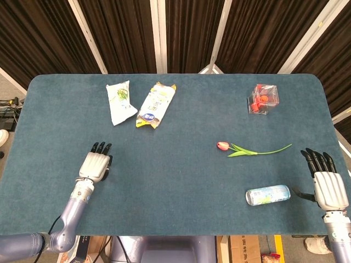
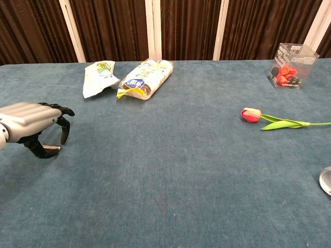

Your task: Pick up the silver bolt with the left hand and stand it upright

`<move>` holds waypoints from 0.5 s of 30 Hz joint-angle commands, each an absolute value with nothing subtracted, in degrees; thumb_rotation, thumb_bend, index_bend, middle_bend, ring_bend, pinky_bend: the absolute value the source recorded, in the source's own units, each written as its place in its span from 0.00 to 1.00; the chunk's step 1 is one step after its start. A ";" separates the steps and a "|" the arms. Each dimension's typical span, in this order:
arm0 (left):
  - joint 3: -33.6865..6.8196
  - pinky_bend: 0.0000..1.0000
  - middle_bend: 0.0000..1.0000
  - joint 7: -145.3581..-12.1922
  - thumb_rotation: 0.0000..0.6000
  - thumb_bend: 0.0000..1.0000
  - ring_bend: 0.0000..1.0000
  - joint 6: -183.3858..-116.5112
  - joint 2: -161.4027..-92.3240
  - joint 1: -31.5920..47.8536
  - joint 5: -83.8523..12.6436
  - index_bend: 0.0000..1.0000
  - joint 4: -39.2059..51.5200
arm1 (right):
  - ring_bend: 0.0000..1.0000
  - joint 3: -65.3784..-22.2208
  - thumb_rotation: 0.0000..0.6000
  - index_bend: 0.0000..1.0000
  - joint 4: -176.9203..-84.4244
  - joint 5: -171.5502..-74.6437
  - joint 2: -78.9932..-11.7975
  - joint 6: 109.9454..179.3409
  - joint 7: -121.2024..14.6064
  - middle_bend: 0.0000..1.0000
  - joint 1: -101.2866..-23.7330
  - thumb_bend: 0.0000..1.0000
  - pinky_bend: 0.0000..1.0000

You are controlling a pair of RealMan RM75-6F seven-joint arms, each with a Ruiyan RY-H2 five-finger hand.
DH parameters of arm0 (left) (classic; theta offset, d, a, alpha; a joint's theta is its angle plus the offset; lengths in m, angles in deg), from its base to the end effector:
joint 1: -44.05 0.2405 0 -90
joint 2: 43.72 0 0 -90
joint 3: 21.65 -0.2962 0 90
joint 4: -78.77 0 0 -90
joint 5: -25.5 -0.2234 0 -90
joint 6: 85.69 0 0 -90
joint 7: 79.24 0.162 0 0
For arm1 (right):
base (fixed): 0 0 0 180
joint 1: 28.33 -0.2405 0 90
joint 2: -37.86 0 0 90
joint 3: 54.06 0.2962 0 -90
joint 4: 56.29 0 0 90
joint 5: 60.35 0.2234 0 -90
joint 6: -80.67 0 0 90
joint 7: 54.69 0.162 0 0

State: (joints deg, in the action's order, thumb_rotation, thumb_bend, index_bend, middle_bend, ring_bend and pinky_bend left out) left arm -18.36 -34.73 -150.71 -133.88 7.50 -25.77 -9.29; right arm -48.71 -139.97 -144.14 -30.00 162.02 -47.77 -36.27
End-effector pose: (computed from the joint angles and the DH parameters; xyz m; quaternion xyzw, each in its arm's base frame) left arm -0.2410 0.3417 -0.0421 -0.7537 -0.3369 -0.2125 0.5227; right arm -0.3728 -0.2351 0.1573 0.5820 -0.3990 0.4049 0.5815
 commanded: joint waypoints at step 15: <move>-18.85 0.00 0.06 -33.59 1.00 0.48 0.00 -151.38 -133.72 7.69 -26.22 0.51 -9.70 | 0.10 -48.68 1.00 0.12 -139.90 -143.83 -30.06 161.51 -47.21 0.10 -36.38 0.10 0.03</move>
State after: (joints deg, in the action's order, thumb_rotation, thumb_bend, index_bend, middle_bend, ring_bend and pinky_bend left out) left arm -18.86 -33.57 -151.36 -133.72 7.67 -26.23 -9.72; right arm -48.68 -139.90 -143.84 -30.05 161.51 -47.20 -36.38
